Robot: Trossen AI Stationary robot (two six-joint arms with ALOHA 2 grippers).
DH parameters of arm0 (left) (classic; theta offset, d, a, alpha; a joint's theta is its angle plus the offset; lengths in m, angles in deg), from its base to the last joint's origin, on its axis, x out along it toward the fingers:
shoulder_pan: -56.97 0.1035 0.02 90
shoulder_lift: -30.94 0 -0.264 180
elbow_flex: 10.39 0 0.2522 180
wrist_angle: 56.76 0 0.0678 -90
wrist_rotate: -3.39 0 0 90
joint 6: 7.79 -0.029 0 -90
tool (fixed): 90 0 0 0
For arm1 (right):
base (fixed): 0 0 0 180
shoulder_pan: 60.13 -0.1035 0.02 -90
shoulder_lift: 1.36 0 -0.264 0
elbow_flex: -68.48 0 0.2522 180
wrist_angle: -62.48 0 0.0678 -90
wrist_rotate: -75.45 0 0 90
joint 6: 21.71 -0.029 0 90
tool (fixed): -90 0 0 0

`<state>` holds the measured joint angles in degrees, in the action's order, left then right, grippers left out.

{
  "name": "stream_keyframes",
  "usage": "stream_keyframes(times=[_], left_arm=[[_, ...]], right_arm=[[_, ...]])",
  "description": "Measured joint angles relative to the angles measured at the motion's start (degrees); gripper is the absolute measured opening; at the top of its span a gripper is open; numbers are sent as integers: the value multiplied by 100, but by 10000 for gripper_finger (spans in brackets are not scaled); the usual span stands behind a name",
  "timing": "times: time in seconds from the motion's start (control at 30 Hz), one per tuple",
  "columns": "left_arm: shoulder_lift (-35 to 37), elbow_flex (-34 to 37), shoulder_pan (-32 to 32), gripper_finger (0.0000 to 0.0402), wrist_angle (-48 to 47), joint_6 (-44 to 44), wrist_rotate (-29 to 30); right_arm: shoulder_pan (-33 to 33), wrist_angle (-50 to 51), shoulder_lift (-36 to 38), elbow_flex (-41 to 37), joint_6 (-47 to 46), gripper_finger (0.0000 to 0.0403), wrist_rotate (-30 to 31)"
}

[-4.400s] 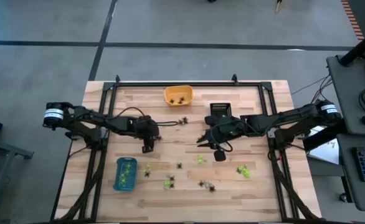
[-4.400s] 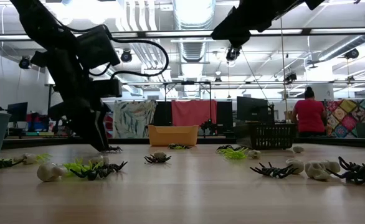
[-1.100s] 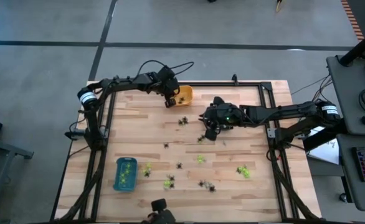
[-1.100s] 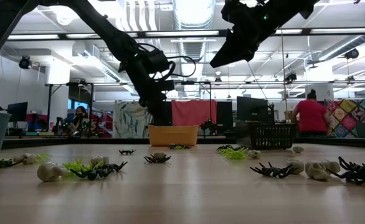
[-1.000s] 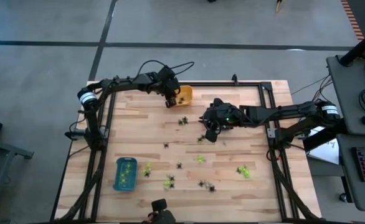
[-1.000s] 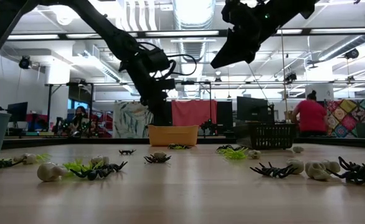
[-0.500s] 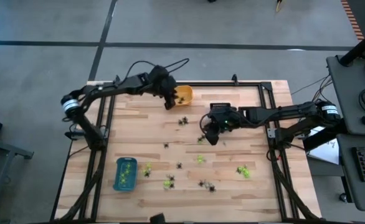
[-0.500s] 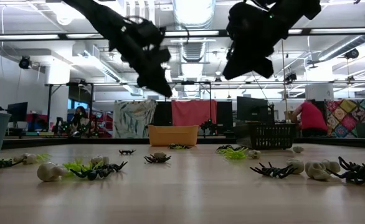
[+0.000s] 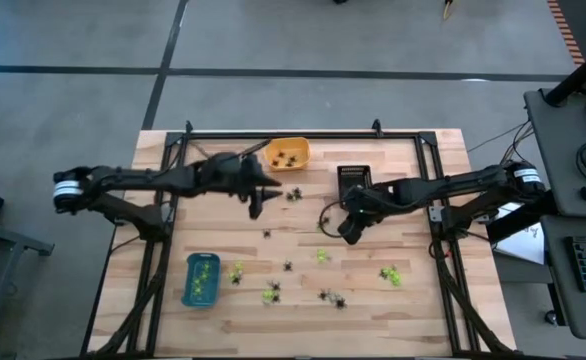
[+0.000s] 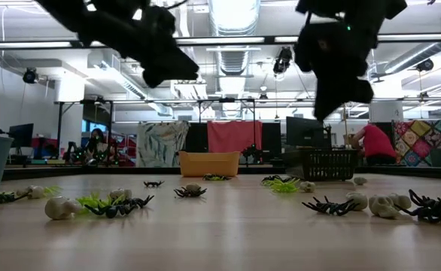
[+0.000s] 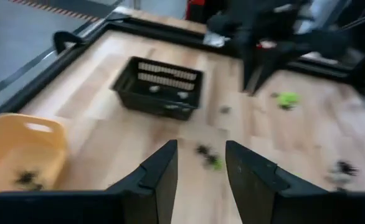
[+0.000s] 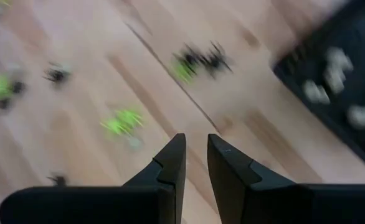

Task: Sort Halloween decoration
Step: Put the white skull toy into the black bin

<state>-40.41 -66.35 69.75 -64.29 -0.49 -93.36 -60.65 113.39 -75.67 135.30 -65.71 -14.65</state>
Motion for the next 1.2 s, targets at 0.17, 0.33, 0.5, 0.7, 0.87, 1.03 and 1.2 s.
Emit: stream_keyframes(times=[0.17,0.33,0.5,0.7,0.87,1.03,1.2], left_arm=[[380,661,-505,117,780,466,690],[496,871,-650,117,1105,579,877],[444,807,-647,117,1109,545,932],[237,632,-644,117,1114,408,932],[31,488,-640,117,1111,368,933],[-214,350,-640,117,1088,333,932],[-434,249,-640,117,1099,324,932]], right_arm=[[-13,775,-420,2,-353,57,-208],[-13,1226,-832,2,-571,57,-345],[-11,1156,-1109,7,-648,63,-217],[4,1129,-1344,20,-761,101,75],[2,860,-1563,22,-779,117,120],[4,660,-1917,39,-722,114,73],[2,658,-2077,52,-639,72,-21]])
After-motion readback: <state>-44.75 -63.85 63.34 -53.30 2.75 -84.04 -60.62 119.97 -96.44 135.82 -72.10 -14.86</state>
